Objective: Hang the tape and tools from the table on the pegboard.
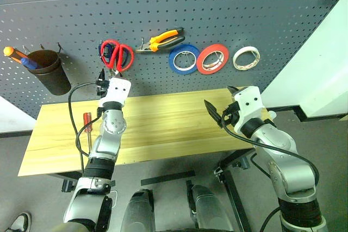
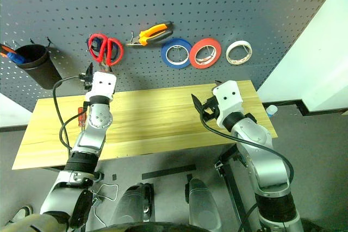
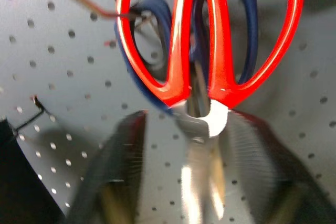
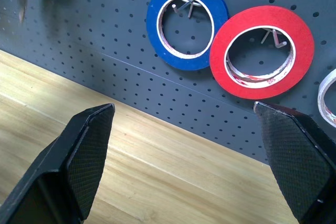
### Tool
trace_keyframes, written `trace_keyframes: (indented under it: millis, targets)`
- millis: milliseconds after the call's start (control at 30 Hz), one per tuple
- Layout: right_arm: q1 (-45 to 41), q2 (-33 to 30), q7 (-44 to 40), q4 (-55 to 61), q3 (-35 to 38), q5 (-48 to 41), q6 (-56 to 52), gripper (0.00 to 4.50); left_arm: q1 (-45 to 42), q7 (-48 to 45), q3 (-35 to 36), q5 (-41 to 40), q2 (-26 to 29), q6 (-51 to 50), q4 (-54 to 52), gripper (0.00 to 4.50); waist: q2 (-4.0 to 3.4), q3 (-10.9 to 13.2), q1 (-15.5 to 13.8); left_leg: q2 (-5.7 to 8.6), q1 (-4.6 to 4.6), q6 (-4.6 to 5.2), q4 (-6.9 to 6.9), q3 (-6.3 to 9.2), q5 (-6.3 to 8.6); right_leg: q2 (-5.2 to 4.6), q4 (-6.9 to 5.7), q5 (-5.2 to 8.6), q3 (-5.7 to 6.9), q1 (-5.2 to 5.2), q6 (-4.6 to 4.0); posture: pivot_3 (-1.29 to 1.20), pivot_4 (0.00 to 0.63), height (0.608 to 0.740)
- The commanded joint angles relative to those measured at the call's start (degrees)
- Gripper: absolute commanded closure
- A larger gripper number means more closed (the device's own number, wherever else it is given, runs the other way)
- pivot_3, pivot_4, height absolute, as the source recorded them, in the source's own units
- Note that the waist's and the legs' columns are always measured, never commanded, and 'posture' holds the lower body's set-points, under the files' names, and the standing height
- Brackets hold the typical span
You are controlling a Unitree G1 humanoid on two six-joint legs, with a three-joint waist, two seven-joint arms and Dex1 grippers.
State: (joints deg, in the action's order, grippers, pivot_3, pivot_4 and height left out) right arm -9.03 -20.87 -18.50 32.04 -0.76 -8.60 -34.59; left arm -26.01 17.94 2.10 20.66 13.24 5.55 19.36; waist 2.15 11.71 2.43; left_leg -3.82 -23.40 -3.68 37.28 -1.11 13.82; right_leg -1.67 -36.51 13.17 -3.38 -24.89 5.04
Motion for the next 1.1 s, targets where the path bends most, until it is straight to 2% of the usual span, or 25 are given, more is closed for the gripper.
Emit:
trace_keyframes:
  millis: [33,67,100,300,433,700,933,1100]
  targets:
    - [-1.0,0.2,0.2,1.0,0.0,0.0,1.1,0.00,-0.5,1.5,1.3,-0.3,0.3,-1.0,-1.8,0.45,0.00,0.0,0.0,0.00,0.00,0.00,0.00,0.00,0.00,0.00,0.00,0.00,0.00,0.00,0.00,-0.04,0.146,0.721]
    - [-1.1,0.2,0.1,0.9,-0.1,0.1,1.2,0.00,-0.7,0.8,1.1,-0.3,0.5,-1.8,-1.5,0.05,0.00,0.0,0.0,0.00,0.00,0.00,0.00,0.00,0.00,0.00,0.00,0.00,0.00,0.00,0.00,-0.04,0.146,0.721]
    - [-1.1,0.2,0.1,0.7,-0.1,0.1,1.2,0.00,-0.8,0.3,0.9,-0.3,0.6,-2.2,-1.3,0.02,0.00,0.0,0.0,0.00,0.00,0.00,0.00,0.00,0.00,0.00,0.00,0.00,0.00,0.00,0.00,-0.03,0.147,0.721]
    - [-1.4,0.2,-0.2,-0.1,-0.5,0.0,1.7,0.00,1.5,-1.5,1.3,-1.3,0.8,-4.1,-4.2,0.02,0.00,0.0,0.0,0.00,0.01,0.00,0.00,0.00,0.00,0.00,0.00,0.00,0.00,0.00,0.00,-0.02,0.148,0.721]
    - [-1.7,0.4,-0.4,-0.8,-1.0,-0.1,2.1,0.00,5.9,-3.5,3.3,-3.0,1.3,-7.0,-10.8,0.02,0.00,0.0,0.0,0.00,0.02,0.00,-0.01,0.00,0.00,0.00,-0.01,0.00,-0.01,0.00,0.00,-0.01,0.150,0.721]
    - [-2.3,0.6,-1.5,-2.5,-2.2,-0.4,2.9,0.00,11.4,-10.6,12.1,-14.2,-0.1,-24.9,-25.2,0.02,0.00,0.0,-0.4,-0.01,0.04,0.00,0.03,0.02,0.00,0.00,-0.08,0.01,-0.01,0.02,-0.01,0.03,0.166,0.721]
    - [-2.2,0.7,-2.6,-2.9,-2.9,-0.6,2.9,0.00,9.2,-12.4,20.1,-21.5,1.7,-39.1,-22.3,0.02,0.00,0.0,-0.6,0.00,0.06,0.00,0.03,0.04,0.00,0.02,-0.08,0.02,0.00,0.02,-0.01,0.03,0.180,0.721]
    - [-1.7,0.3,-3.0,-1.9,-3.3,-0.6,2.0,0.00,7.2,-15.0,21.1,-24.7,3.5,-48.5,-16.9,0.02,0.00,0.0,-1.4,0.00,0.06,0.00,0.03,0.04,0.00,0.02,-0.08,0.04,0.00,0.02,-0.03,0.02,0.198,0.721]
